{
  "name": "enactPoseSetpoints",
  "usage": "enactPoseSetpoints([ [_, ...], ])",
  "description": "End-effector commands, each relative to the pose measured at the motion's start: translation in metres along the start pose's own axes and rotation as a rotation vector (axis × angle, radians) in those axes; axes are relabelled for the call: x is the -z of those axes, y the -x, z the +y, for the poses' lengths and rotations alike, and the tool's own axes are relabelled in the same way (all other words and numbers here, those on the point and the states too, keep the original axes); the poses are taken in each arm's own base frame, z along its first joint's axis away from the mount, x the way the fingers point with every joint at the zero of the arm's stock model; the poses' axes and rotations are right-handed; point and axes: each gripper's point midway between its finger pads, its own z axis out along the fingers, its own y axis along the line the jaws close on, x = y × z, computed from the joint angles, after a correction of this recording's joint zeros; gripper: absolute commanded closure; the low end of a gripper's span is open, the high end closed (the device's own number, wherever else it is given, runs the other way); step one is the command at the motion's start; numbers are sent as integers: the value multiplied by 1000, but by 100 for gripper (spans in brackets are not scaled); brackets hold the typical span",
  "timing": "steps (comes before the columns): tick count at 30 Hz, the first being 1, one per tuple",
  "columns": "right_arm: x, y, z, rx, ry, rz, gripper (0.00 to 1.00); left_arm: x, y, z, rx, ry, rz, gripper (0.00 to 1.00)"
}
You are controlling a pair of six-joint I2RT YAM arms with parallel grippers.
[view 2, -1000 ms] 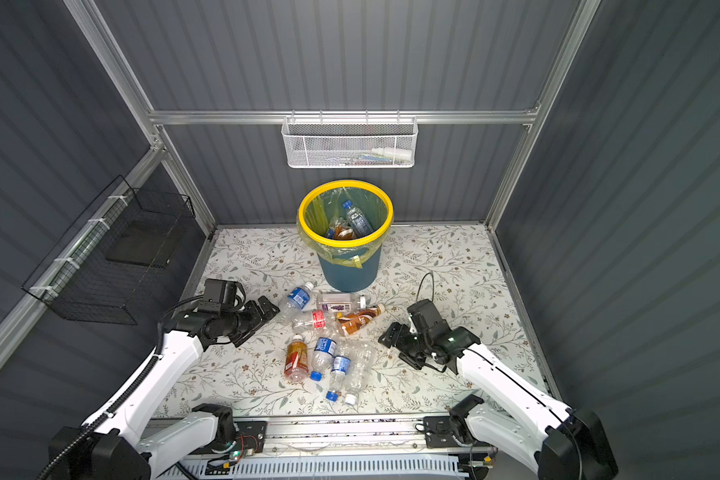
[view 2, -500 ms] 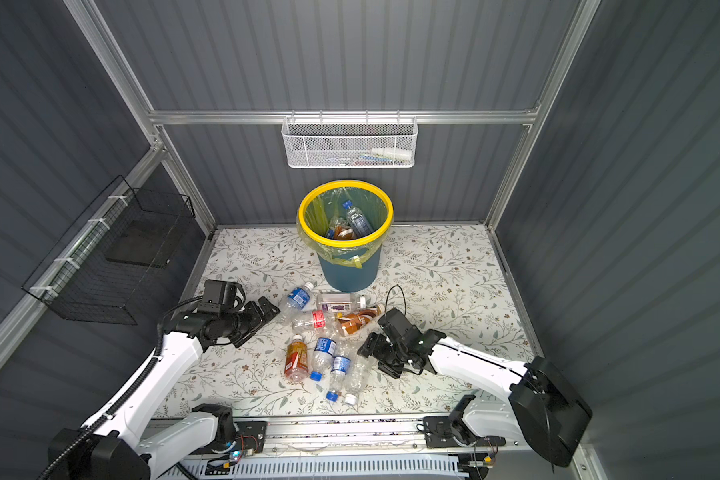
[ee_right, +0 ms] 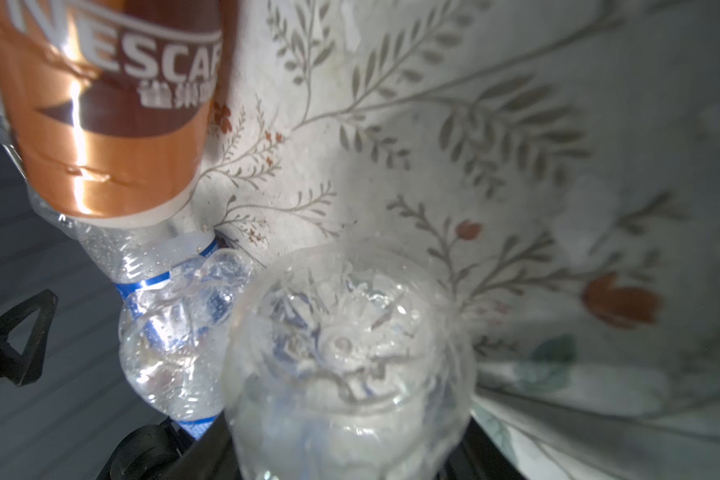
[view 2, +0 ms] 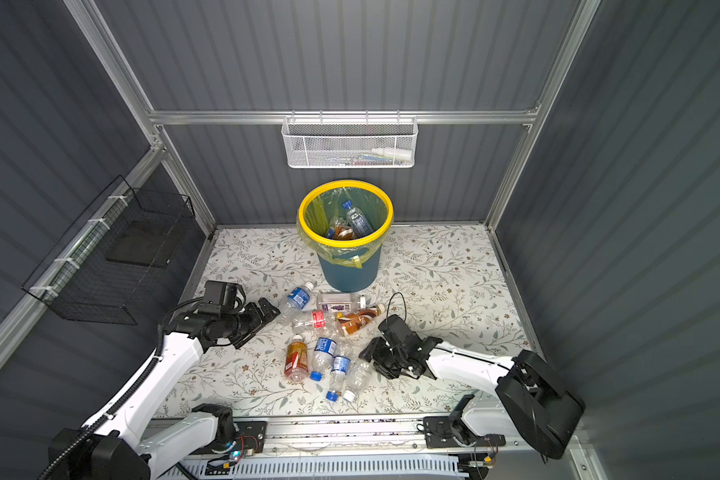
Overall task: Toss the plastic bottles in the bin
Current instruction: 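Lower the right gripper onto a crushed clear water bottle and grasp it, then carry the clear bottle over the bin and open the right gripper, then lower the left gripper onto the yellow-label tea bottle while the right gripper returns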
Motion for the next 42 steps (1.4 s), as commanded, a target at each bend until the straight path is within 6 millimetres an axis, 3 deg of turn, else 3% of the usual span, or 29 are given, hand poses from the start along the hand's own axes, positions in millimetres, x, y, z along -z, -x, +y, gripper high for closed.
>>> enactPoseSetpoints([
  [1,12,18,-43,-49,-104,-74,45,0,-5,4,1,-3,15,0],
  [6,51,45,-58,-82,-99,-170,46,-2,-5,4,4,3,17,0],
  [9,81,62,-53,-86,-69,-230,46,-4,-5,4,6,5,23,0],
  [11,107,75,-33,-64,-28,-276,46,-4,-4,3,6,4,24,0],
  [14,161,103,28,9,90,-373,46,-3,-2,1,6,-1,22,0],
  [16,212,120,98,116,205,-431,45,-2,0,-3,6,-8,18,0],
  [17,223,129,121,147,225,-435,44,-1,2,-5,5,-14,15,0],
  [19,267,150,193,252,318,-493,42,1,5,-10,4,-27,10,0],
  [22,288,184,258,315,391,-516,33,7,8,-17,1,-51,0,0],
  [25,271,201,298,354,434,-402,20,15,12,-21,-4,-61,-25,0],
  [27,267,203,297,358,388,-375,7,17,12,-22,-6,-63,-26,0],
  [29,275,200,285,364,360,-418,3,17,10,-20,-7,-61,-25,0],
  [34,280,182,211,287,270,-473,5,13,5,-15,-1,-61,-15,0],
  [39,257,161,138,196,175,-450,6,6,2,-12,-5,-53,8,0],
  [42,233,148,97,141,118,-427,7,2,-3,-8,2,-49,23,0],
])
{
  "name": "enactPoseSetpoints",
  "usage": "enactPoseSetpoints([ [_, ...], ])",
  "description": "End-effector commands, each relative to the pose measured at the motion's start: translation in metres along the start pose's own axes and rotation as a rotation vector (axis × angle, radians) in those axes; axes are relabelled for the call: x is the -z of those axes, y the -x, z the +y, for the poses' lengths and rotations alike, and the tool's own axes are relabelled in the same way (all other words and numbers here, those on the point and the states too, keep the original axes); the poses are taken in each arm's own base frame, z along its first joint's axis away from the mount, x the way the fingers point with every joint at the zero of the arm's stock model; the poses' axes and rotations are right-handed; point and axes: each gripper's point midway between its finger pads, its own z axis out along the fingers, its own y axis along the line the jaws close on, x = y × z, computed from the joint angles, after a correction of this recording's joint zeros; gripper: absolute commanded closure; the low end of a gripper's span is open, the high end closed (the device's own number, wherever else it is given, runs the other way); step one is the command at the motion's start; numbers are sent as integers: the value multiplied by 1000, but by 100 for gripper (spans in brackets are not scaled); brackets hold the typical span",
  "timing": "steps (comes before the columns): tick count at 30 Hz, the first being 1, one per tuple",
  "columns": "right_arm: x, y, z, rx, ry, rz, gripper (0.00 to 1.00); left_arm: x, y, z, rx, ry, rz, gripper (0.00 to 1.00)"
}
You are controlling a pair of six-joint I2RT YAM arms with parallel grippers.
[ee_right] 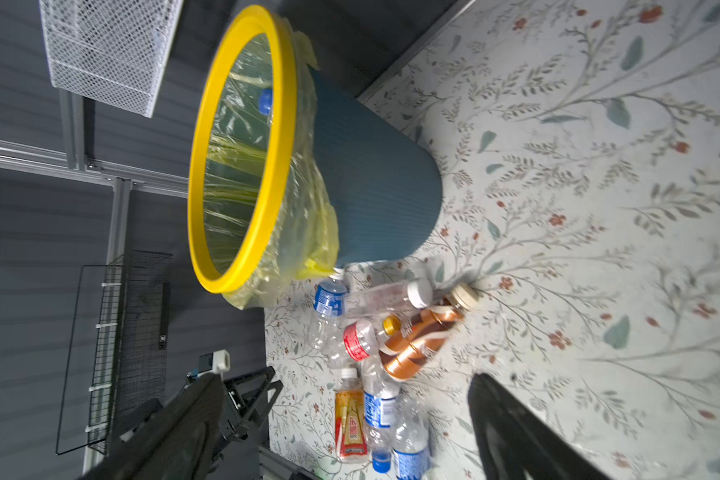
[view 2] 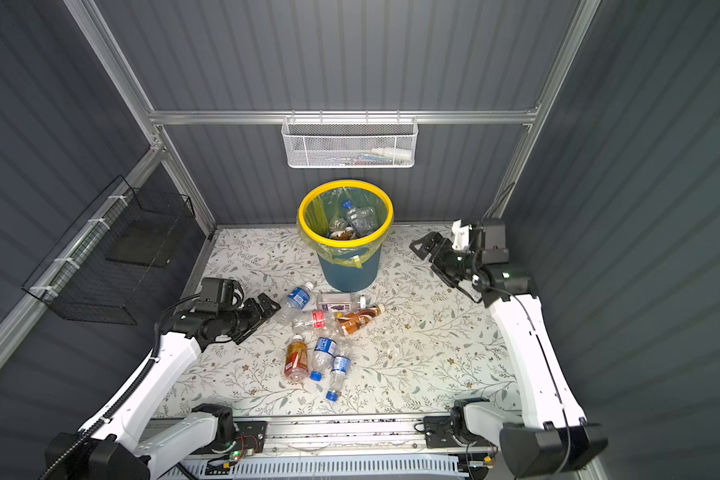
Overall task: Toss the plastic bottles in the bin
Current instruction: 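Lower the left gripper onto the yellow-label tea bottle while the right gripper returns, then close the left gripper on the yellow-label bottle and lift it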
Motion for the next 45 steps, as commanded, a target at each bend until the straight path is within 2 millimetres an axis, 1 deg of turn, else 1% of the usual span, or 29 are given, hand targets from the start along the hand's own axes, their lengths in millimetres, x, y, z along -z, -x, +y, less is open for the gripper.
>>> enactPoseSetpoints([
  [1,-17,-29,-49,-45,-97,51,7,-6,-11,7,16,2,42,0],
  [3,-28,-48,-73,-85,-124,85,8,-9,-16,11,23,2,58,0],
  [4,-33,-56,-82,-100,-130,97,9,-9,-18,11,25,-2,64,0],
  [5,-39,-67,-96,-122,-148,119,9,-10,-20,12,31,-4,71,0],
  [7,-49,-82,-115,-153,-167,148,10,-12,-26,13,51,-16,88,1],
  [9,-58,-94,-128,-176,-169,164,11,-13,-31,15,67,-21,96,2],
  [12,-67,-104,-140,-190,-181,185,11,-15,-40,18,70,-9,107,3],
  [16,-76,-110,-146,-195,-179,199,11,-26,-57,18,54,17,129,3],
  [20,-80,-113,-150,-201,-178,208,11,-42,-74,9,31,26,160,5],
  [22,-80,-114,-151,-200,-176,208,11,-48,-81,13,25,50,177,6],
  [25,-81,-117,-153,-203,-179,211,11,-51,-88,20,13,87,198,6],
  [28,-82,-119,-156,-205,-180,213,12,-57,-100,29,-4,121,241,7],
  [31,-83,-121,-157,-210,-180,216,13,-66,-115,31,-20,129,278,9],
  [34,-84,-121,-158,-211,-178,217,15,-73,-124,32,-32,139,301,13],
  [38,-83,-121,-158,-209,-178,215,18,-72,-128,39,-33,156,307,24],
  [42,-83,-120,-157,-208,-178,213,19,-65,-134,54,-32,196,318,34],
  [45,-83,-120,-157,-208,-178,211,20,-56,-137,66,-25,229,309,39],
])
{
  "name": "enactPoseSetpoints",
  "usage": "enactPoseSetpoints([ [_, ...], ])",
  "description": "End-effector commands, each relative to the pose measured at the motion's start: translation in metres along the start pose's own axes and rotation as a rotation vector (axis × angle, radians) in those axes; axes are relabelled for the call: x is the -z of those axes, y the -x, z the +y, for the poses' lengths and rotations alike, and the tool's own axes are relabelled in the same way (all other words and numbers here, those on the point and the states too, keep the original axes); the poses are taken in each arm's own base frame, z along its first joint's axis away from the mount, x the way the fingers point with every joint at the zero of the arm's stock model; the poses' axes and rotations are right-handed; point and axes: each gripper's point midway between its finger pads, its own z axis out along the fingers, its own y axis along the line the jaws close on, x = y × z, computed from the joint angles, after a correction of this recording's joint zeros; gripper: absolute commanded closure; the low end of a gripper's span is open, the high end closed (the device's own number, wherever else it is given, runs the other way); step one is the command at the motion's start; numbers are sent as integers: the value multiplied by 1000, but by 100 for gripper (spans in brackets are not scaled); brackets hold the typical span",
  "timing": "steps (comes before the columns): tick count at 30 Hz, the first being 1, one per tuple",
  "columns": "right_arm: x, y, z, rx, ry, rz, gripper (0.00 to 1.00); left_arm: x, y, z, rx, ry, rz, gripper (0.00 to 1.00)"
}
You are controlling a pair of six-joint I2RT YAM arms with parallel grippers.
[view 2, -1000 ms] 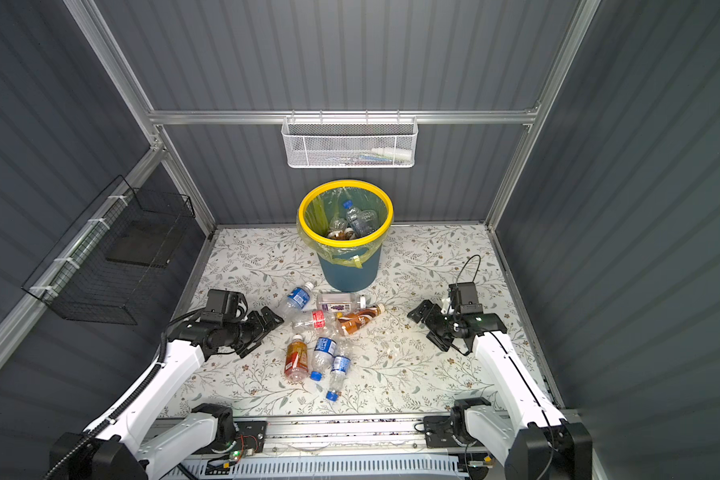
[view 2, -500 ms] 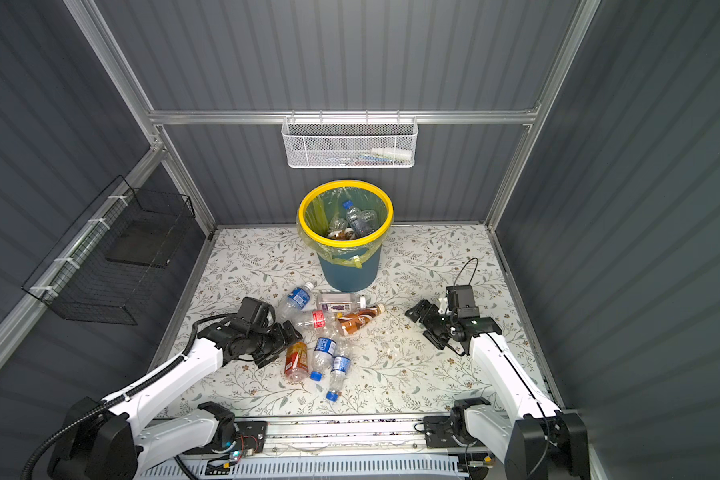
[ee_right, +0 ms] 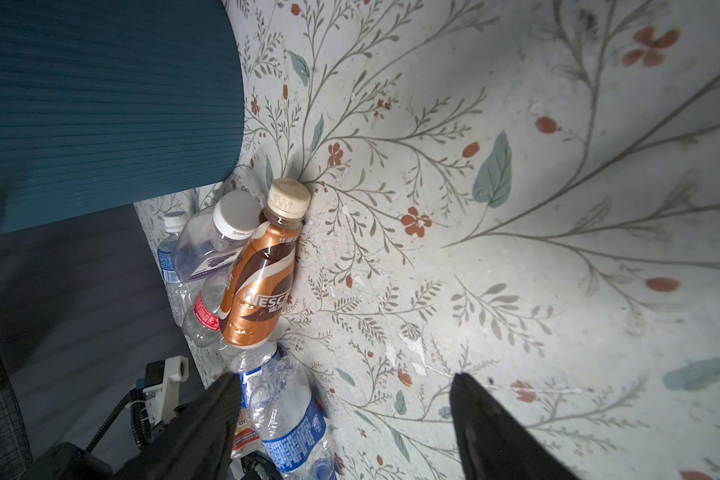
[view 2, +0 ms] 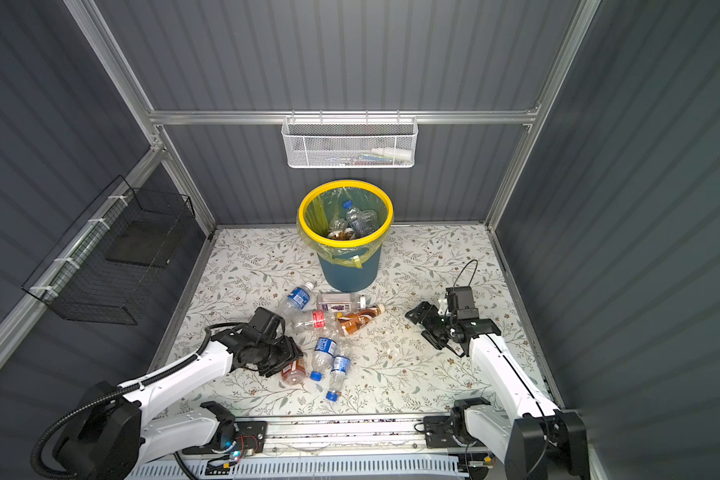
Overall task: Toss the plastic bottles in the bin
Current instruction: 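Close the left gripper on the yellow-label bottle and lift it, then carry the yellow-label bottle over the bin and open the left gripper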
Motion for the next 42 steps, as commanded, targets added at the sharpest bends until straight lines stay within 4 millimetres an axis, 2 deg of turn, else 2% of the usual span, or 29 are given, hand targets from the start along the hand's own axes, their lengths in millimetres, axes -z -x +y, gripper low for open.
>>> enactPoseSetpoints([
  [1,0,-1,0,6,2,2,20,6,-11,26,25,81,7,39],
  [4,0,-1,0,6,1,2,21,15,-12,32,41,94,-18,39],
  [7,-1,-1,1,6,2,3,21,23,-6,30,51,86,-58,39],
  [10,1,1,3,9,5,-1,21,31,2,17,50,58,-83,38],
  [12,3,2,5,12,5,-7,21,42,15,-3,44,6,-105,38],
  [14,7,6,10,22,10,-23,22,65,41,-39,9,-65,-153,38],
  [16,11,10,16,34,12,-36,22,99,73,-86,-35,-156,-215,38],
  [17,14,12,19,40,13,-44,22,116,90,-112,-59,-206,-245,38],
  [22,28,22,39,64,42,-77,22,229,174,-261,-216,-490,-466,35],
  [24,33,23,44,71,46,-83,21,245,206,-304,-248,-539,-516,32],
  [26,41,23,48,80,50,-91,19,240,237,-331,-234,-560,-504,18],
  [28,48,23,50,91,47,-102,16,234,251,-338,-221,-550,-478,7],
  [30,55,22,49,98,41,-117,15,243,251,-335,-231,-543,-509,0],
  [32,60,22,46,100,35,-136,14,260,249,-318,-209,-550,-587,0],
  [33,60,21,44,99,33,-137,14,274,245,-307,-200,-561,-623,0],
  [35,58,19,41,94,30,-130,14,285,236,-271,-178,-497,-672,0],
  [36,56,17,39,92,28,-123,15,285,231,-255,-168,-469,-679,0],
  [39,49,13,33,87,13,-94,16,277,214,-206,-131,-409,-680,0],
  [42,44,10,29,91,-5,-81,16,255,196,-159,-96,-333,-645,0],
])
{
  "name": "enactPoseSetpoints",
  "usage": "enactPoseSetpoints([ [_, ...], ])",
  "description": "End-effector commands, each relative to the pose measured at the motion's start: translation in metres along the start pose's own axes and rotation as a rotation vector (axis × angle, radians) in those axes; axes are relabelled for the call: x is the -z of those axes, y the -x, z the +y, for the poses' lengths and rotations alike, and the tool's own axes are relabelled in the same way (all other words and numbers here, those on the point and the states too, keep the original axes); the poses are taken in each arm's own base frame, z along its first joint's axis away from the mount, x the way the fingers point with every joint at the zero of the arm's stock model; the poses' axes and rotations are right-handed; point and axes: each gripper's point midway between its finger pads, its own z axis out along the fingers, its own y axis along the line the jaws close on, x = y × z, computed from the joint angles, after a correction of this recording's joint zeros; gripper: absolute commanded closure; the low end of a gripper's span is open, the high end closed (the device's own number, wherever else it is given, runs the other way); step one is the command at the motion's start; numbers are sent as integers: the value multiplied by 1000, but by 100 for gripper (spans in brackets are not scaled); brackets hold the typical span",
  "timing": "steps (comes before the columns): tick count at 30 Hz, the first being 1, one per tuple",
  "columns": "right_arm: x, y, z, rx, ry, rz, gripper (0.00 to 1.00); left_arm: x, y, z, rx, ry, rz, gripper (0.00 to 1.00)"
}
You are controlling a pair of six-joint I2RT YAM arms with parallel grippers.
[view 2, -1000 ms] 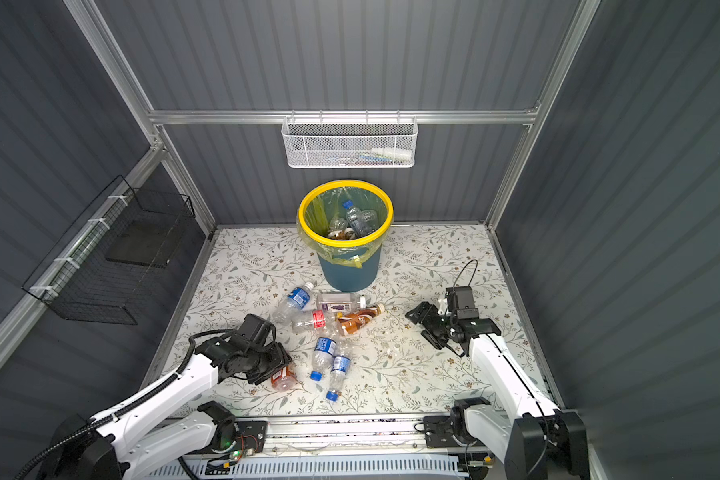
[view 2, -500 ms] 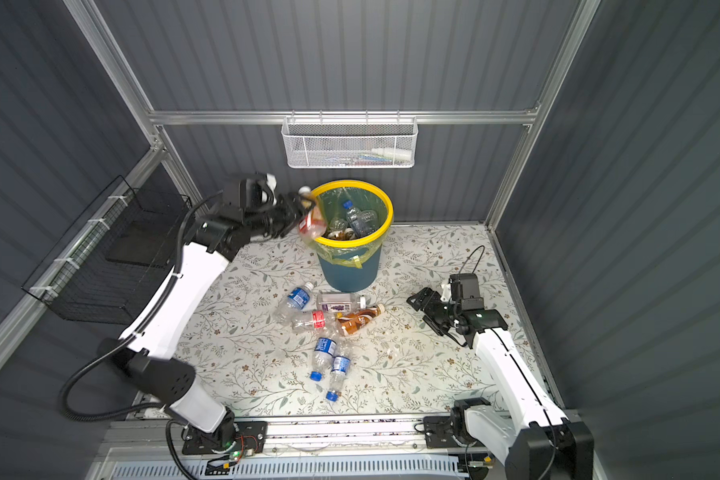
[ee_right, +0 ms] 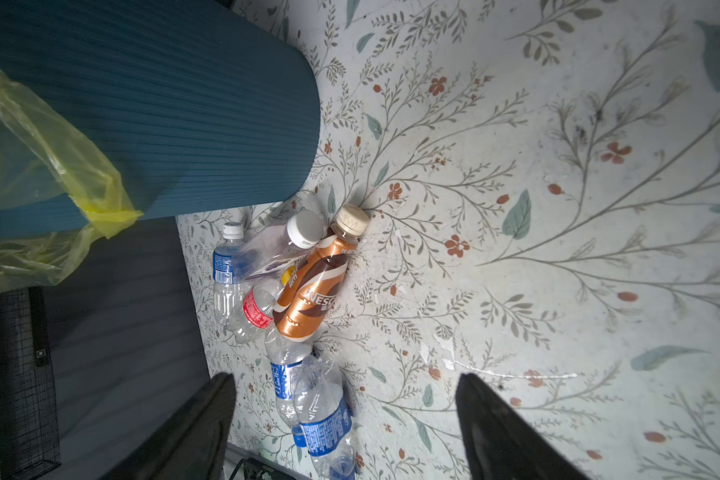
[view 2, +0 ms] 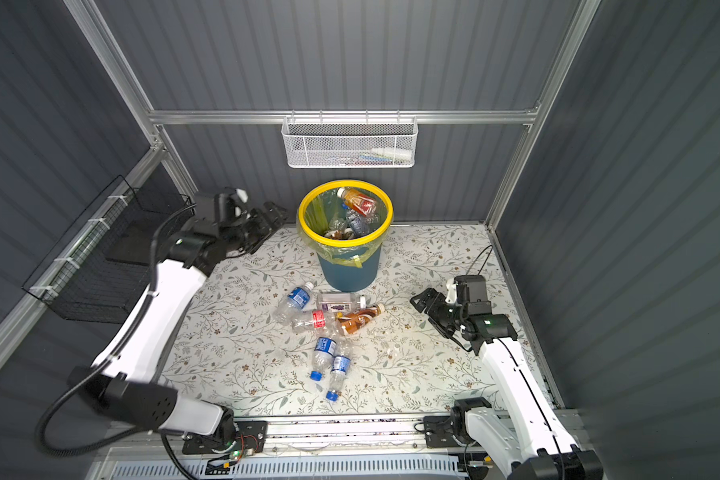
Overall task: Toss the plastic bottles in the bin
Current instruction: 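Carry the yellow-label bottle over the bin and open the left gripper, then return the left gripper to the pile while the right gripper lowers onto a clear bottle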
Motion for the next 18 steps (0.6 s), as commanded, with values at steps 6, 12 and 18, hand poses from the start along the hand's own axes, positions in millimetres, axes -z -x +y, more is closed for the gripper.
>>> enactPoseSetpoints([
  [6,-19,-27,-6,38,-62,73,16,8,-76,105,22,197,139,0],
  [12,-37,-53,8,66,-69,113,16,4,-110,136,53,236,213,0],
  [18,-54,-86,24,89,-57,168,17,-5,-130,154,74,255,261,0],
])
